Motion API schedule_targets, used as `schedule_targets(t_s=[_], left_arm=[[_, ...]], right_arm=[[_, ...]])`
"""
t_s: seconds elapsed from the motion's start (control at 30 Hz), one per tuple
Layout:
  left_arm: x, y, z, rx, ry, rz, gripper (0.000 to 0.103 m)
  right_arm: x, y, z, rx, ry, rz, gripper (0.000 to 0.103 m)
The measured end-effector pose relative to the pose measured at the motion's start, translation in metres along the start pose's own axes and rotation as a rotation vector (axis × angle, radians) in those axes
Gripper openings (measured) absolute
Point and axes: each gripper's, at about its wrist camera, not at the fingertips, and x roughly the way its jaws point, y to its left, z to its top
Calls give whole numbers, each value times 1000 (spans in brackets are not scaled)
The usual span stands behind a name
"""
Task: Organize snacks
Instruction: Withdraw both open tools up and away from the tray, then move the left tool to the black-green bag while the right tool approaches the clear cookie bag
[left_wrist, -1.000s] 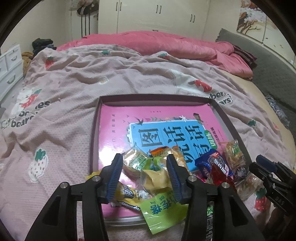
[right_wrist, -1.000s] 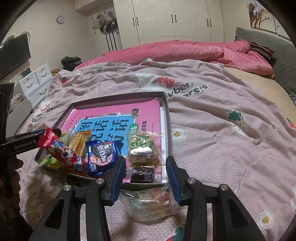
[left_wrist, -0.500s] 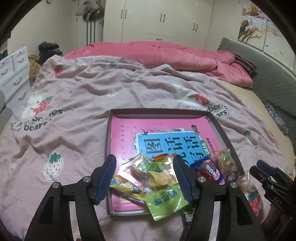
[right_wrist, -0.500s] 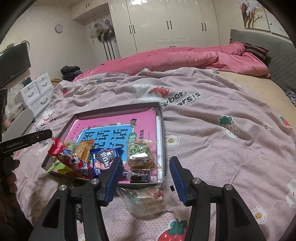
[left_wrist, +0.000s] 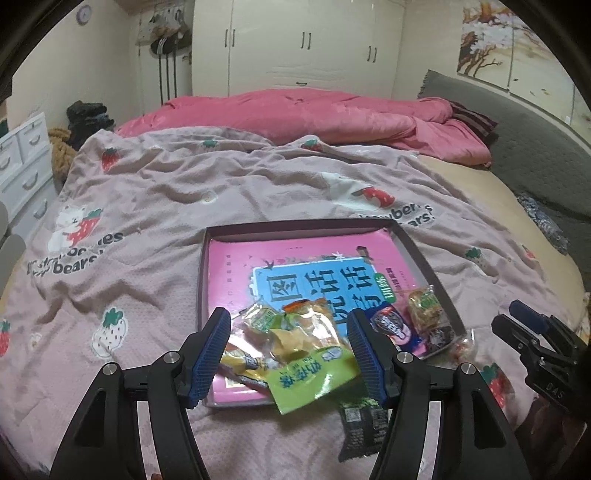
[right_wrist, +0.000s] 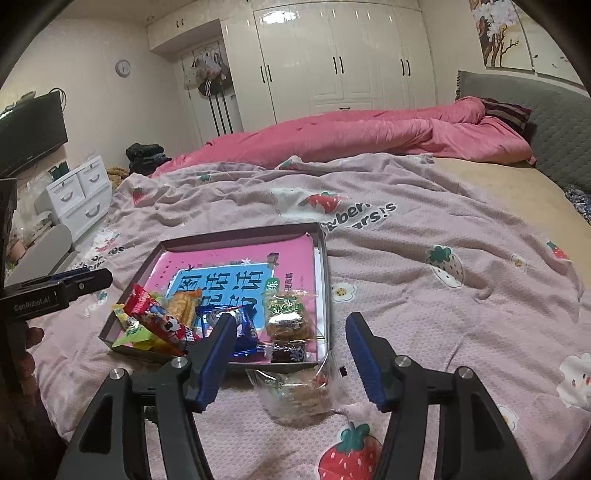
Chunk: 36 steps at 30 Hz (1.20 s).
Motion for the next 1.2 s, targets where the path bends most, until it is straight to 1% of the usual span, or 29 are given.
schedule_targets(t_s=[0.1,0.2,0.37,0.43,0.67,0.87,1.2], left_arm=[[-6,-6,-2,20,-7,10,67],[-13,-8,-3,23,-8,-4,67],[-21,-13,-7,35,-9,6,67],[-23,-15,-9,37,-8,-1,67],[-29,-25,-16,59,3,-14,69],[-29,-33,-24,82,22,-16,69],[-26,-37,-37,85,66,-44,69]], right_arm=[[-7,1,-1,5,-10,6,63],[-13,2,-1,6,-15,5,65],[-20,1,-5,15,-18,-11,66],[-23,1,-8,17,-16,-13,68],[-29,2,-12,12,-13,-25,70],[-31,2,-15,10,0,-32,71],[-32,1,-23,19,26,-28,72]])
